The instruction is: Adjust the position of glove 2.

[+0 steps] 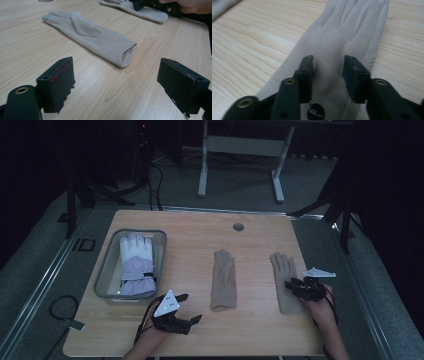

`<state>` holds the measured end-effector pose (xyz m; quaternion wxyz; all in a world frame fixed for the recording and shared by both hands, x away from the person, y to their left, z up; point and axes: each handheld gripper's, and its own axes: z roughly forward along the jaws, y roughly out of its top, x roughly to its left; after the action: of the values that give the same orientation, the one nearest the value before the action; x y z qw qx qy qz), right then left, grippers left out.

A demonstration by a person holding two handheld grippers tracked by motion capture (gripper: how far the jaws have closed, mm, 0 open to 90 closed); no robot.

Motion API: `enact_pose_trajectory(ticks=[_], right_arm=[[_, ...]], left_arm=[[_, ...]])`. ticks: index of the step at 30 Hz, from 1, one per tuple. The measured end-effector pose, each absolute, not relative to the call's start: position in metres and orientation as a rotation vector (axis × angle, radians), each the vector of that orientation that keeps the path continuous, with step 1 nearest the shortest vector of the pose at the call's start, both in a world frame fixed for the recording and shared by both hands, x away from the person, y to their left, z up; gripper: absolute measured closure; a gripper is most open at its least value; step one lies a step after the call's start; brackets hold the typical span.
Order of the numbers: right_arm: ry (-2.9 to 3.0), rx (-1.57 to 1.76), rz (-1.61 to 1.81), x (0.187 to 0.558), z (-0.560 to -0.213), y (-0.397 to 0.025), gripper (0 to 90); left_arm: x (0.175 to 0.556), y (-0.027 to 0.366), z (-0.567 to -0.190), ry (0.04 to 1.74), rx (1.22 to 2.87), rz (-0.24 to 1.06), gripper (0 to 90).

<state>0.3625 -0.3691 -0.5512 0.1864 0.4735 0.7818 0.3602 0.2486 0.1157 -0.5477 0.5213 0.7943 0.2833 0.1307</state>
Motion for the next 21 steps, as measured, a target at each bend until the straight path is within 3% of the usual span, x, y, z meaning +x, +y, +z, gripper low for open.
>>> enact_pose_trajectory(ticks=[7,21], right_arm=[[2.118,1.383,1.04,0.357,-0.555,-0.365,81.9],[1.937,1.505,1.019,0.35,-0.517,-0.324,84.9]], left_arm=[[0.248,0.114,-0.548,0.675,1.904,0.311,14.4],[0.249,0.116,-0.547,0.684,1.893,0.314,14.4]])
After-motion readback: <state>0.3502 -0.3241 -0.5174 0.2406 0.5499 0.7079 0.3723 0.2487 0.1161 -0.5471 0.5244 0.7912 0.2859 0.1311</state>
